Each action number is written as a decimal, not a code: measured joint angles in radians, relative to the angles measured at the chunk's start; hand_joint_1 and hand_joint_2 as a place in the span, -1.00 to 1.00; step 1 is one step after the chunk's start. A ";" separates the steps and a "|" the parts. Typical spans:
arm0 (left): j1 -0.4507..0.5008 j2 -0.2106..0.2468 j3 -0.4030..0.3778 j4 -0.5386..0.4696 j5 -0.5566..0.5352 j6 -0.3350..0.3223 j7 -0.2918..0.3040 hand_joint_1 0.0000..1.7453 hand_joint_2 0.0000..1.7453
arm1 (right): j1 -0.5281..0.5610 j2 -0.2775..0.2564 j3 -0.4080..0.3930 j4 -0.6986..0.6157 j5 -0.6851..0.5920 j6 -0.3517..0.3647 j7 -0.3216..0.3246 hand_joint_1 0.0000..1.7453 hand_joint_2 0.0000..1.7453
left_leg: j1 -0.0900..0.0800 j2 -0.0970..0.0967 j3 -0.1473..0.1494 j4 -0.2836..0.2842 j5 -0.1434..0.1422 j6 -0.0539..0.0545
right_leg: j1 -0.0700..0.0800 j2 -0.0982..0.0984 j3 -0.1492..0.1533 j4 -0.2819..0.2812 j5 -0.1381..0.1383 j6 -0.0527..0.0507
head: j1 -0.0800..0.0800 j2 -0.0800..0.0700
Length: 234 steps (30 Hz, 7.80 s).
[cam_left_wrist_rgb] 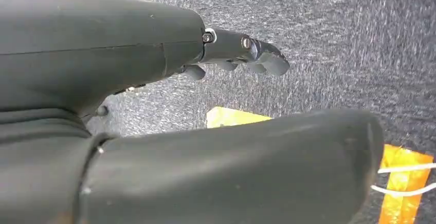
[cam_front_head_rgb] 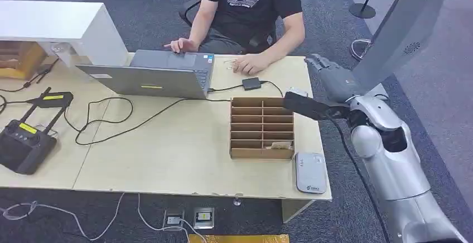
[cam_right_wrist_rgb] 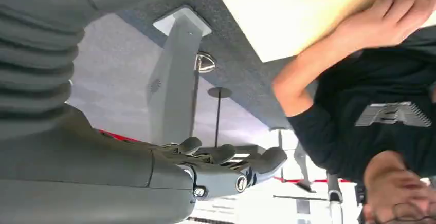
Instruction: Pass the card to the sensor for recognition and then transmit it.
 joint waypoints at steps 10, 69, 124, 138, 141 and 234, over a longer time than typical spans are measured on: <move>-0.001 0.017 0.000 0.000 -0.005 -0.008 -0.010 -1.00 -1.00 | 0.107 -0.006 0.026 -0.062 0.013 0.039 0.021 -1.00 1.00 | 0.000 0.000 0.000 0.000 0.000 0.000 | 0.000 0.000 0.000 0.000 0.000 0.000 | 0.000 0.000; -0.009 0.013 -0.064 0.000 0.021 0.021 0.000 -1.00 -1.00 | 0.392 0.046 0.026 -0.162 0.019 -0.188 0.046 -1.00 1.00 | 0.000 0.000 -0.001 -0.001 0.000 0.000 | 0.000 0.000 0.000 0.000 0.000 0.000 | 0.000 0.000; -0.013 0.008 -0.103 0.000 0.043 0.023 0.003 -1.00 -1.00 | 0.343 0.163 0.047 0.108 0.212 -0.290 -0.024 0.90 1.00 | 0.000 0.000 0.000 0.000 0.000 0.000 | 0.000 0.000 0.000 0.000 0.000 0.000 | 0.000 0.000; -0.013 0.008 -0.108 0.000 0.044 0.020 0.003 -1.00 -1.00 | 0.342 0.163 0.046 0.140 0.214 -0.312 -0.026 1.00 1.00 | 0.000 0.000 0.000 0.000 0.000 0.000 | 0.000 0.000 0.000 0.000 0.000 0.000 | 0.001 0.000; -0.013 0.008 -0.114 0.000 0.047 0.021 0.003 -1.00 -1.00 | 0.341 0.163 0.035 0.129 0.214 -0.296 -0.024 1.00 1.00 | 0.000 0.000 0.000 0.000 0.000 0.000 | 0.000 0.000 0.000 0.000 0.000 0.000 | 0.000 0.000; -0.022 0.013 -0.131 0.006 -0.095 0.010 0.003 -1.00 -1.00 | -0.346 0.401 -0.046 0.809 0.459 -0.548 -0.109 -1.00 -1.00 | 0.001 0.000 0.000 0.000 0.001 -0.001 | 0.001 0.000 -0.001 0.001 0.001 -0.001 | 0.001 0.000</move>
